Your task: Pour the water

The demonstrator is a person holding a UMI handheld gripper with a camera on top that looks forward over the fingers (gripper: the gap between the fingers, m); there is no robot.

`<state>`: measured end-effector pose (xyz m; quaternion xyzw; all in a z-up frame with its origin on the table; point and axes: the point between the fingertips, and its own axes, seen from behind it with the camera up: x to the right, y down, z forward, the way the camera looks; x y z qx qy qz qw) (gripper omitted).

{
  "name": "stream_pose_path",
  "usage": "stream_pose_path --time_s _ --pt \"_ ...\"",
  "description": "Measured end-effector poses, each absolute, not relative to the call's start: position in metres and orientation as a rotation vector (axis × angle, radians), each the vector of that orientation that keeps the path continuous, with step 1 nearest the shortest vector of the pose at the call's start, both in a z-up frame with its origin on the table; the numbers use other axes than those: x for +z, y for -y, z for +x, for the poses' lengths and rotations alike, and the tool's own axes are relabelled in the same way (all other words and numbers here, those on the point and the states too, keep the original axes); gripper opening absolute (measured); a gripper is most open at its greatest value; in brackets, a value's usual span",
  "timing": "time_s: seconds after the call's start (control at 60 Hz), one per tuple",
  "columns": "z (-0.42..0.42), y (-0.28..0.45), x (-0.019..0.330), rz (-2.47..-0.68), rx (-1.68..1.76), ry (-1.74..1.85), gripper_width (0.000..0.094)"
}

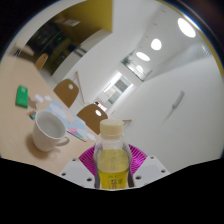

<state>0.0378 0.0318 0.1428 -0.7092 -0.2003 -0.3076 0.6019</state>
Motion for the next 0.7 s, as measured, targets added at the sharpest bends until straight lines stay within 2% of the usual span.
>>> stream_pose_path --time_s 0.017,0.133,0.2,0.333,0.4,0.533,0.633,0.7 --pt "0.053 -0.036 0.154 -1.626 -0.775 0.539 0.0385" --pt "0.014 -0.081 0.171 -1.382 -1.278 1.004 0.0384" --pt "-0.003 -0.085 0.184 -1.206 -1.444 1.299 0.0386" --pt "-0.033 -0.088 0.158 -0.874 -1.775 1.714 0.0389" --pt "-0.024 -0.077 0.169 -0.772 -1.886 1.837 0.0389" --pt "-0.02 -0.074 0.173 -0.791 -1.864 1.818 0.0388" --pt "-0.006 -0.051 0.209 -0.938 -1.689 1.548 0.0387" --pt "0.004 -0.047 0.253 -1.12 -1.443 1.187 0.0389"
